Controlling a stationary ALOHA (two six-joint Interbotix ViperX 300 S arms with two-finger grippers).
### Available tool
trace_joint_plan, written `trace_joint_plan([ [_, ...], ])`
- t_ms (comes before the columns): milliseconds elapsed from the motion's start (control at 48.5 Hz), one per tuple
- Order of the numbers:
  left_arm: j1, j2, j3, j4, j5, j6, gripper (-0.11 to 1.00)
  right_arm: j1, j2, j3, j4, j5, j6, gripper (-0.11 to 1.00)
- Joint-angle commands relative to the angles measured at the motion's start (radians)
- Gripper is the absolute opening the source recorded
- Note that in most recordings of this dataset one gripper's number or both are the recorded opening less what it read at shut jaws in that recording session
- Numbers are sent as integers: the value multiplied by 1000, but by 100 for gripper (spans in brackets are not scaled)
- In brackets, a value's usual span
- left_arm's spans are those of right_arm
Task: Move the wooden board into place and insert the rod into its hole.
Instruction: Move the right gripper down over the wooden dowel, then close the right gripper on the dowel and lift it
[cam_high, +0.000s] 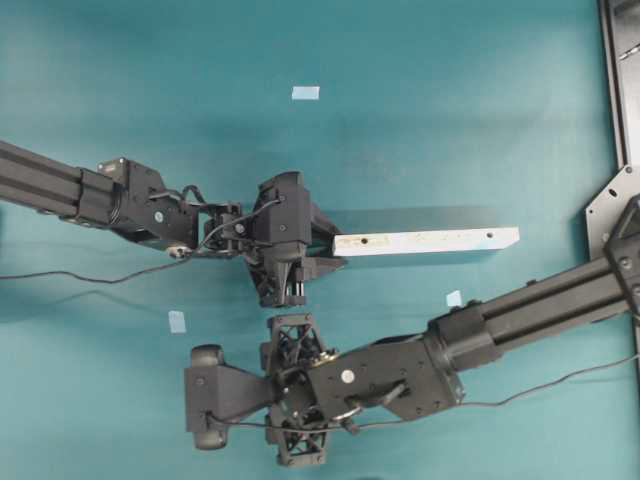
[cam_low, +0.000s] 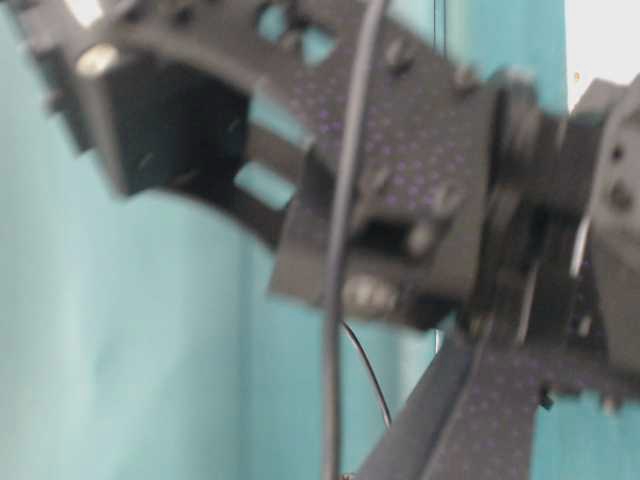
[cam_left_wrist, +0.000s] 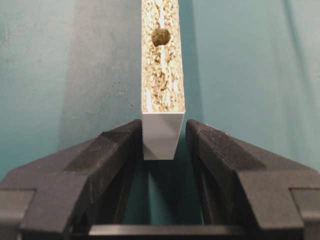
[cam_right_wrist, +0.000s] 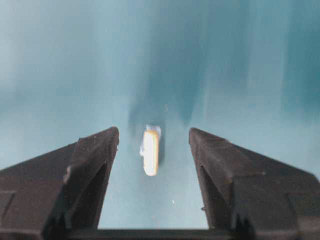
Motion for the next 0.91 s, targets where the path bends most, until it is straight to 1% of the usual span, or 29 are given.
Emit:
trace_joint_plan([
  [0,3,-9,-11,2,-2,3,48,-3,-8,-51,12,32,0,63],
  [144,3,-9,-9,2,-2,2,48,-3,12,-75,40,63,-2,63],
  [702,3,-9,-9,2,-2,0,48,-5,26,-61,37,52,-2,62],
  [784,3,-9,-9,2,-2,0,48,-5,25,-51,34,49,-2,57],
  [887,2,-9,-11,2,-2,-2,48,-5,25,-41,34,48,-2,39],
])
